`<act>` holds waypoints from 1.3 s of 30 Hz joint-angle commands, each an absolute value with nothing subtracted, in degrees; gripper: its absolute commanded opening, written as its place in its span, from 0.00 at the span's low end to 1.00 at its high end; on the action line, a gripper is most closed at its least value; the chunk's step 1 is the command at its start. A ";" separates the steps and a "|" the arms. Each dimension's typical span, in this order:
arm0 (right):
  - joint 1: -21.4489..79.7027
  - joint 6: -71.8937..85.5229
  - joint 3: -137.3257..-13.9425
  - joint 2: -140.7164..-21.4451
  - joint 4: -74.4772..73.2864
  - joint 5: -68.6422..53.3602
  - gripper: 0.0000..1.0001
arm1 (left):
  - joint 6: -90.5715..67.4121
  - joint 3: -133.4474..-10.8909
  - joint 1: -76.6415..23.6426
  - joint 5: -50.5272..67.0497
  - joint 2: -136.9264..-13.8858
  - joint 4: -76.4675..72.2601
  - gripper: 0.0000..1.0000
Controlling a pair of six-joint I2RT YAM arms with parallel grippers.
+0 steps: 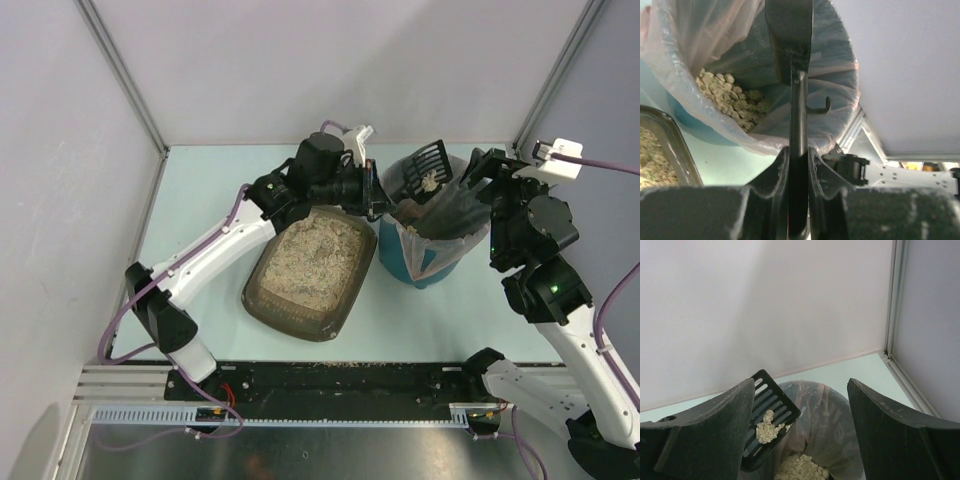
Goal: Clean the litter box
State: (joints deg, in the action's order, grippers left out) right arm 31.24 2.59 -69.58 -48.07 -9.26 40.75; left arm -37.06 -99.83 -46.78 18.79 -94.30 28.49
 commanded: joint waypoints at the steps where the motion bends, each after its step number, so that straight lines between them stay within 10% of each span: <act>1: 30.94 2.80 -69.79 -47.29 -6.76 41.75 0.79 | -28.22 -104.33 -47.72 15.74 -93.34 31.90 0.00; 39: 30.50 5.80 -69.35 -45.18 -11.34 42.45 0.79 | 6.41 -107.92 -57.48 -10.63 -96.68 50.27 0.00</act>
State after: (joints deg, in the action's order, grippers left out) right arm 30.83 4.95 -69.43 -46.00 -12.19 41.34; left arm 1.58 -106.45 -57.32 -7.62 -96.77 48.18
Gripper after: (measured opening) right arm 0.788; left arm 0.194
